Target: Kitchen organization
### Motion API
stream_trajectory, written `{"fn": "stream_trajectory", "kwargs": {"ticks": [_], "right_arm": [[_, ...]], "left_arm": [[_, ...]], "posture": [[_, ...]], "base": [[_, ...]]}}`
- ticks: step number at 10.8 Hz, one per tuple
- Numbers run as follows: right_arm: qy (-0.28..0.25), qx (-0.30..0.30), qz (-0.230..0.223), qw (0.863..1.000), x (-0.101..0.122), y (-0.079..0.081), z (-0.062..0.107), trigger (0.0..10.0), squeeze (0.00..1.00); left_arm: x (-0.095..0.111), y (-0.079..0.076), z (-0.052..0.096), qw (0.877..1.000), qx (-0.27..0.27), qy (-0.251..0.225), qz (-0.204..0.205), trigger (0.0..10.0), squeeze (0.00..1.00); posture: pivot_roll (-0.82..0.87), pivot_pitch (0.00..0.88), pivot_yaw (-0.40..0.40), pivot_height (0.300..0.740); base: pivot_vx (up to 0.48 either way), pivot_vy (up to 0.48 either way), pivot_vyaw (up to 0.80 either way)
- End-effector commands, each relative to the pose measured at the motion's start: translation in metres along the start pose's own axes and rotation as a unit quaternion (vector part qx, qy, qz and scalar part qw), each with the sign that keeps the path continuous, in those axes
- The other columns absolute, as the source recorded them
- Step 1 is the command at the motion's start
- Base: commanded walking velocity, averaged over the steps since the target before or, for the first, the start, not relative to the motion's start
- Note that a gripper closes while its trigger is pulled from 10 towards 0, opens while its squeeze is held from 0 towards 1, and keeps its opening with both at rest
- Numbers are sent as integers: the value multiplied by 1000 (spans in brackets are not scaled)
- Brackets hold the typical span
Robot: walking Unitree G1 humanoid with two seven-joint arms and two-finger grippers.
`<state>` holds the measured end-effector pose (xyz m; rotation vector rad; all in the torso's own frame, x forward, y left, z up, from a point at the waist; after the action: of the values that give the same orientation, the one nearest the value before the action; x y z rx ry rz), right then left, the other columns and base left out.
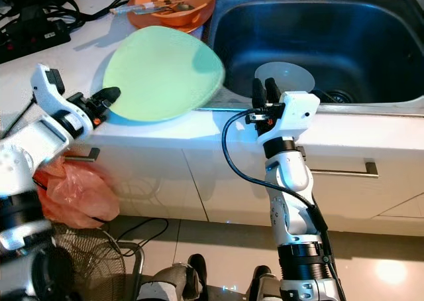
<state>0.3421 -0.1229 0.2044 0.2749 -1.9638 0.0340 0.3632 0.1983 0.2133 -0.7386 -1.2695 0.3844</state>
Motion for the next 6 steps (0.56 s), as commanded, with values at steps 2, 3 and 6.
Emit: {"fn": "stream_trajectory", "kwargs": {"ticks": [2,3,6], "right_arm": [[26,-3,-2,1000,-11,-2,3,10000,0],[25,-6,1,1000,-10,-4,2,10000,0],[11,-32,16,999,0,-22,-2,10000,0]], "left_arm": [[-19,4,1,999,15,32,-5,0,0],[-23,-3,-1,1000,2,28,-10,0,0],[-40,-26,-6,999,-36,13,-16,10000,0]], "posture": [[116,197,106,740],[115,199,105,740],[111,199,99,740]], "base": [[0,0,0],[0,0,0],[0,0,0]]}}
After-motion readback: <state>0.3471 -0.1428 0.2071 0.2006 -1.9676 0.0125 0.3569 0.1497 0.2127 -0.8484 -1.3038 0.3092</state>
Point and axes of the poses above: a point about 5 cm out from each wrist's last joint towards the gripper, its own z axis pointing back from the gripper into the wrist, its own x axis along the axis of the wrist's last joint, y = z × x, the point moved 3 cm from there along -z, pointing out of the wrist towards the gripper, and after that the axes turned 2 degrees about z, right-handed, at the moved point
